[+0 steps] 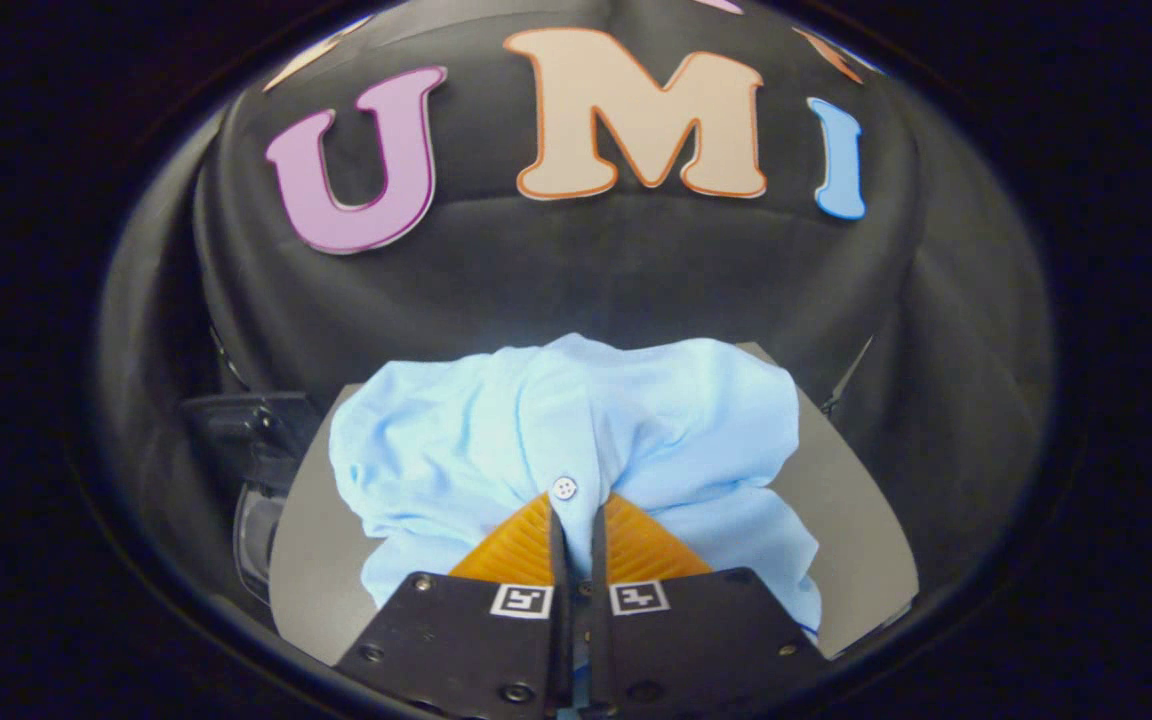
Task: Put the clothes into the washing machine and then close the washing machine lid.
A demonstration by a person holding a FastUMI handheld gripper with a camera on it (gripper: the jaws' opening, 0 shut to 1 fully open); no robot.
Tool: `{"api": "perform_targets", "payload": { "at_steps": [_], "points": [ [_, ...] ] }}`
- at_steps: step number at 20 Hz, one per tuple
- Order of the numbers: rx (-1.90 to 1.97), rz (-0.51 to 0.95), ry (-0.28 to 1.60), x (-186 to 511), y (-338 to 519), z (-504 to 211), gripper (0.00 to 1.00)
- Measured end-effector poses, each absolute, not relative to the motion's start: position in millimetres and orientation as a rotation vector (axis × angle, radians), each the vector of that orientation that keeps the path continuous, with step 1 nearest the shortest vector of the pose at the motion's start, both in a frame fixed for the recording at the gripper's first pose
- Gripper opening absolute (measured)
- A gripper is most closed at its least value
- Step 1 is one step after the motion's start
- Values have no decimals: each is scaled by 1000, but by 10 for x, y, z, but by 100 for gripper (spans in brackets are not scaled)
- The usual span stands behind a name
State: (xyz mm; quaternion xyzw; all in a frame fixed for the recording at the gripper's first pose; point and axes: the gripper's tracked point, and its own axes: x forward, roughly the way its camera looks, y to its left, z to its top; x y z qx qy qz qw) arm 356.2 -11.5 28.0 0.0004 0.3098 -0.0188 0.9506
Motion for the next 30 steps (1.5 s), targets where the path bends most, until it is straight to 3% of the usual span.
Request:
{"api": "perform_targets", "payload": {
  "at_steps": [4,15,24,30],
  "points": [
    [-141,-5,560,3516,-150,298,2],
    [-6,53,450,3426,55,875,1],
    [-33,226,384,3172,1481,1342,1],
    [-20,352,416,3112,2431,1204,1]
  ]
}}
